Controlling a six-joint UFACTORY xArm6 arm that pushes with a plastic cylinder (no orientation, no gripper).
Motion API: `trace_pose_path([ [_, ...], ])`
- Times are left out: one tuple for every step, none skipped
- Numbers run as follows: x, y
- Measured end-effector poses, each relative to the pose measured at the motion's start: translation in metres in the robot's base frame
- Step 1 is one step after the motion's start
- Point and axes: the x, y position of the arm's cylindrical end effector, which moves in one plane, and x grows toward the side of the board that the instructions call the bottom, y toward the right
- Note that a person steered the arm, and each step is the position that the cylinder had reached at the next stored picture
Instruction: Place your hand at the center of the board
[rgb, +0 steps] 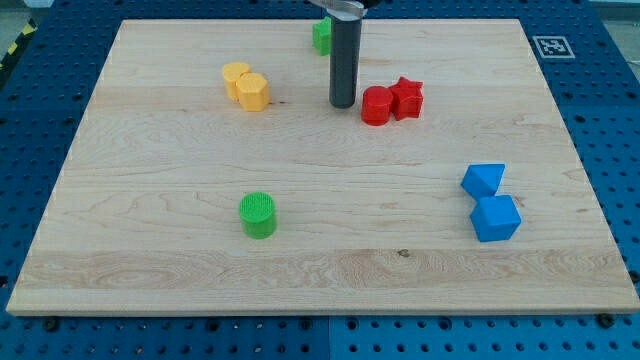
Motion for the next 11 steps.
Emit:
trace_pose_path([
  [0.008,0.007],
  [0.008,0.029],
  [0.008,0.033],
  [0.006,0.006],
  [-0.012,-0.013],
  [-0.013,-0.014],
  [-0.013,-0.014],
  [-0.013,-0.015],
  [-0.013,-0.015],
  [-0.013,-0.015],
  [-0.013,-0.015],
])
